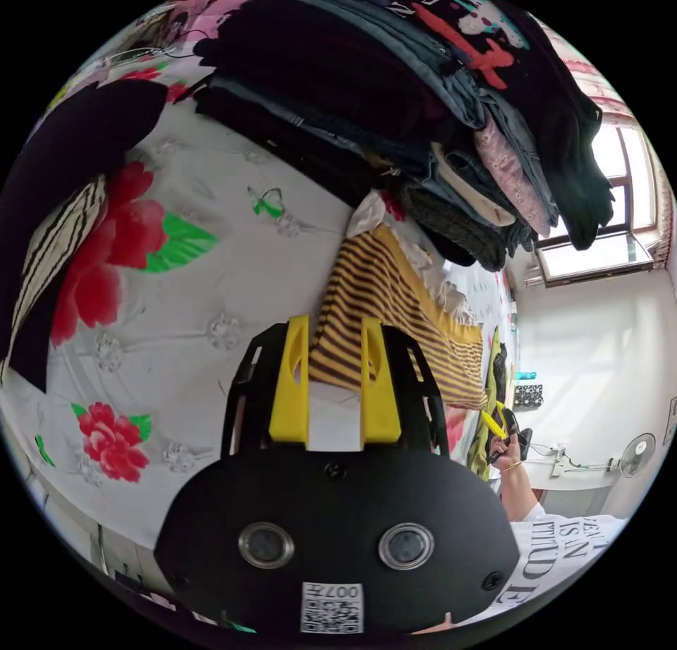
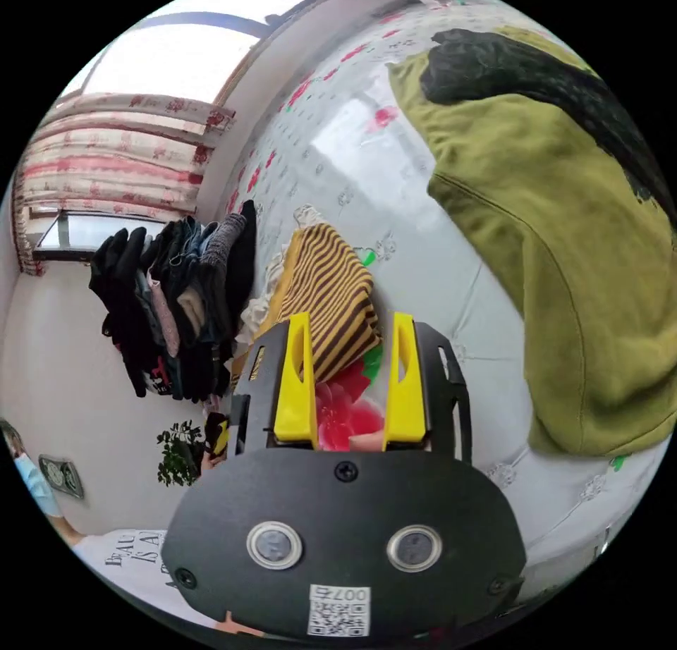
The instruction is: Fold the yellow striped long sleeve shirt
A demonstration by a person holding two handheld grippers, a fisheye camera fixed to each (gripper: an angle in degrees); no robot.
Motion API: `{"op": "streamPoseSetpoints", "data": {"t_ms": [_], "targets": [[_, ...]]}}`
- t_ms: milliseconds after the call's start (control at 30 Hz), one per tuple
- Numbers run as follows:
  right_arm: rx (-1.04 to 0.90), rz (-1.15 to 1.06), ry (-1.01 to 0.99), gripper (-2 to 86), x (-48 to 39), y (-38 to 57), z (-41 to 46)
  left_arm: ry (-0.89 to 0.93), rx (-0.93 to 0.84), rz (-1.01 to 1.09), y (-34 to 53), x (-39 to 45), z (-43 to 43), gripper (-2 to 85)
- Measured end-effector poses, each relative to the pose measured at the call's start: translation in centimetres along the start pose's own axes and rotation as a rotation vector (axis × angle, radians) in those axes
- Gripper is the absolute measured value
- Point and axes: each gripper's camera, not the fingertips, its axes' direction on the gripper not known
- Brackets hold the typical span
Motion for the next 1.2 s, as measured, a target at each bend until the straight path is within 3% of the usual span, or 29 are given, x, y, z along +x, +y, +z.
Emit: {"op": "streamPoseSetpoints", "data": {"t_ms": [200,267,333,467,633,767,867,1033,1133,1200], "targets": [[-0.085,0.021,-0.016,11.5,-0.5,-2.5,4.0,-0.037,-0.100,0.018,1.0,0.8,3.6,9.5],[-0.096,0.035,-0.013,10.2,-0.3,-3.4,4.8,-0.136,-0.066,0.065,0.9,1.3,4.1,5.6],[-0.129,0.113,-0.092,8.2,1.8,-3.7,4.9,-0.098,-0.070,0.073,0.9,0.9,4.4,2.7],[-0.050,0.108,-0.209,5.7,3.7,-1.6,0.9,0.013,-0.117,0.054,2.1,-0.1,3.4,0.1],[-0.025,0.134,-0.053,4.2,8.5,4.9,-6.1,0.066,-0.186,0.082,6.4,-1.0,2.1,-0.1],[0.048,0.160,-0.045,3.5,8.9,7.6,-9.0,0.113,-0.285,0.047,10.0,-2.1,3.5,0.8],[0.046,-0.110,-0.068,3.2,0.1,7.8,-7.5,0.155,-0.259,0.002,10.5,-3.0,3.3,2.5],[-0.216,-0.841,-0.036,3.7,-22.9,16.9,3.0,0.151,-0.240,0.035,10.1,-3.3,2.0,4.6],[-0.418,-1.058,-0.094,4.5,-28.7,25.9,10.7,0.183,-0.195,0.029,10.8,-4.6,0.4,5.3],[-0.550,-1.088,-0.106,5.1,-29.2,30.7,15.9,0.209,-0.175,0.018,11.5,-5.7,-0.2,5.8]]}}
